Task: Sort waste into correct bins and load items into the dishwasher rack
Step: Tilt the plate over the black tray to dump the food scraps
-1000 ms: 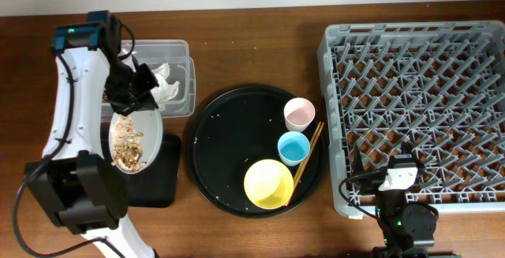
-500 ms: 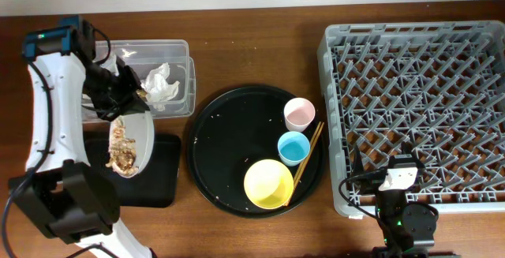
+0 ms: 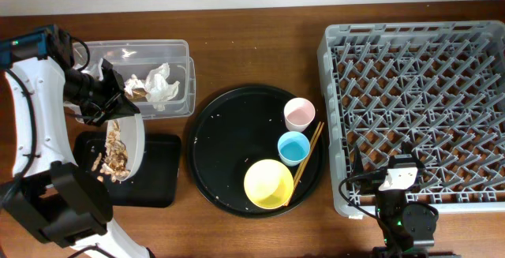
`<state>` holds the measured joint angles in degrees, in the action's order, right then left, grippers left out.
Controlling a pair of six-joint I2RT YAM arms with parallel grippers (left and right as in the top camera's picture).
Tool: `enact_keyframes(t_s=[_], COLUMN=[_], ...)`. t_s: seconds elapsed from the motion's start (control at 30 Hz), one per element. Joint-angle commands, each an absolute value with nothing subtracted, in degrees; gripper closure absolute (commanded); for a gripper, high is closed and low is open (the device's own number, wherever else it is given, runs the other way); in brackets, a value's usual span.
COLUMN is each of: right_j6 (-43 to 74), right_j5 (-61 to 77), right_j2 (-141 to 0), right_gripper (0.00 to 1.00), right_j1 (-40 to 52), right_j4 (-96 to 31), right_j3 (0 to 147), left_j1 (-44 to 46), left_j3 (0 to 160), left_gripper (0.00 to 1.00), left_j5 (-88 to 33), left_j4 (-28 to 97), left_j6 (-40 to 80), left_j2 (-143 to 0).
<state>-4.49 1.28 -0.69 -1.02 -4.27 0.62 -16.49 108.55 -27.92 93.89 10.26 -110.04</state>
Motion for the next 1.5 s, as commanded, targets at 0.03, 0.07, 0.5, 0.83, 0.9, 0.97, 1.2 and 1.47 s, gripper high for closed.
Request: enact_keyframes(t_s=[0.03,0.07,0.5,0.83,0.9,0.97,1.2,1.47], right_j6=[-4.27,-4.27,-4.27,-4.27,-4.27,-4.27,-4.27,-4.27], right_j5=[0.8,0.8,0.8,0.8,0.8,0.8,0.8,0.8], right_j2=[-0.32,-0.32,-0.32,-0.32,-0.32,-0.32,-0.32,-0.32], right_gripper=[0.02,0.02,0.02,0.02,0.02,0.02,0.02,0.02], right_j1=[-0.71,-0.71,-0.71,-0.71,-0.71,-0.71,-0.71,-0.71], right_j4=[-4.54,-4.56,-4.54,-4.54,-4.54,-4.56,-4.54,-4.56], right_j3=[0.32,0.32,0.32,0.32,0.32,0.32,0.32,0.32], left_j1=[-18.33,-19.46,-34.15,-42.57,-43.55,-43.68,-44.21,-49.32], left_j3=[105.12,104.86,93.56,91.88,91.88,91.85,89.56,86.06], left_gripper=[0.99,0.99,0.99,0.99,0.99,0.99,0.99,0.99], left_j5=[-34.17,-37.08,-53.19,-62.39,-63.09,-63.86,-66.35,-70.57], left_j4=[91.66,91.9,94.41,96.68,96.75,96.77,96.25,96.68], left_j6=[7.86,5.32,-13.3,-21.12,-21.12,-21.1,-23.31,-24.64], left_j2=[-108.18,-108.18,-108.18,-108.07,-108.03,-107.96,-104.75,-100.68])
